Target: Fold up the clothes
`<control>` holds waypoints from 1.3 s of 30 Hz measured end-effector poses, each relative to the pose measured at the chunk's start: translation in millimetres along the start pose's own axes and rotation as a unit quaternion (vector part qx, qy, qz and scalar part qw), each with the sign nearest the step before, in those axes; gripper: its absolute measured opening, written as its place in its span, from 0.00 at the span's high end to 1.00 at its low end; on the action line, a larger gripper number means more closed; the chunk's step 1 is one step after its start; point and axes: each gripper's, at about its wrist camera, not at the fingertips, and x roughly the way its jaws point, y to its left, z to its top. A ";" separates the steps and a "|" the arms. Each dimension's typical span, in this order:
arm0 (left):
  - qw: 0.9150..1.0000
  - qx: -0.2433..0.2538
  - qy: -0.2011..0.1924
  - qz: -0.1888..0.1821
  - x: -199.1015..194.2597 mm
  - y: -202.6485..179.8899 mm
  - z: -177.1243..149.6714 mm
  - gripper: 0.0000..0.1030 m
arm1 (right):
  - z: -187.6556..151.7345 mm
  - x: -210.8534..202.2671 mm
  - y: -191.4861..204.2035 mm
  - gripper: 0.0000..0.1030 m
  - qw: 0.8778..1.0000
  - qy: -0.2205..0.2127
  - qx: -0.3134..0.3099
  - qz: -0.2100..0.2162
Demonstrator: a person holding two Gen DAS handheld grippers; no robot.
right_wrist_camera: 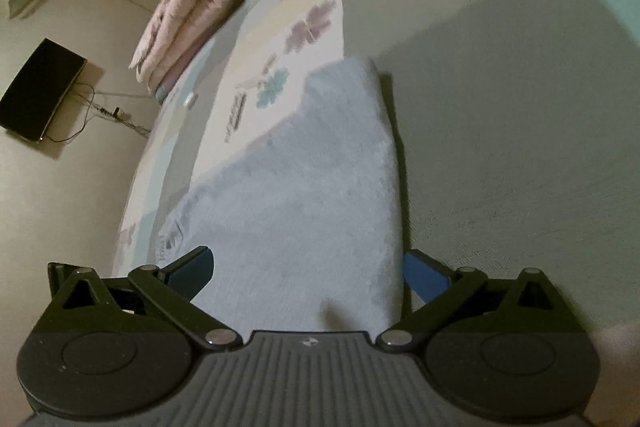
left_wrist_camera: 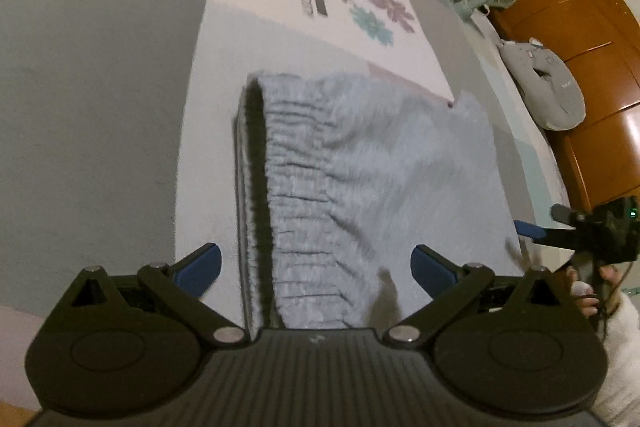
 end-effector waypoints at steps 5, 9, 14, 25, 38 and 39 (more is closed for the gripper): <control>1.000 -0.007 0.003 -0.028 12.9 0.7 16.7 0.02 | 7.8 19.5 -8.4 0.00 0.999 0.010 0.002 0.043; 0.999 -0.018 -0.001 -0.046 22.3 1.9 32.9 0.02 | 27.0 37.4 -10.8 0.00 0.997 0.008 0.007 0.071; 0.996 -0.048 -0.012 -0.075 22.2 11.6 35.4 0.02 | 48.3 55.6 -9.8 0.00 0.996 0.005 0.008 0.084; 0.976 -0.103 0.031 -0.190 14.0 45.5 0.4 0.01 | 16.6 34.3 -12.4 0.00 0.993 0.033 -0.018 0.110; 0.969 -0.075 0.025 -0.234 28.2 40.0 5.0 0.02 | 10.4 41.6 -6.2 0.00 0.988 0.062 -0.019 0.143; 0.968 -0.071 0.024 -0.239 27.4 41.6 2.2 0.03 | 5.1 38.3 -8.1 0.00 0.986 0.064 -0.022 0.153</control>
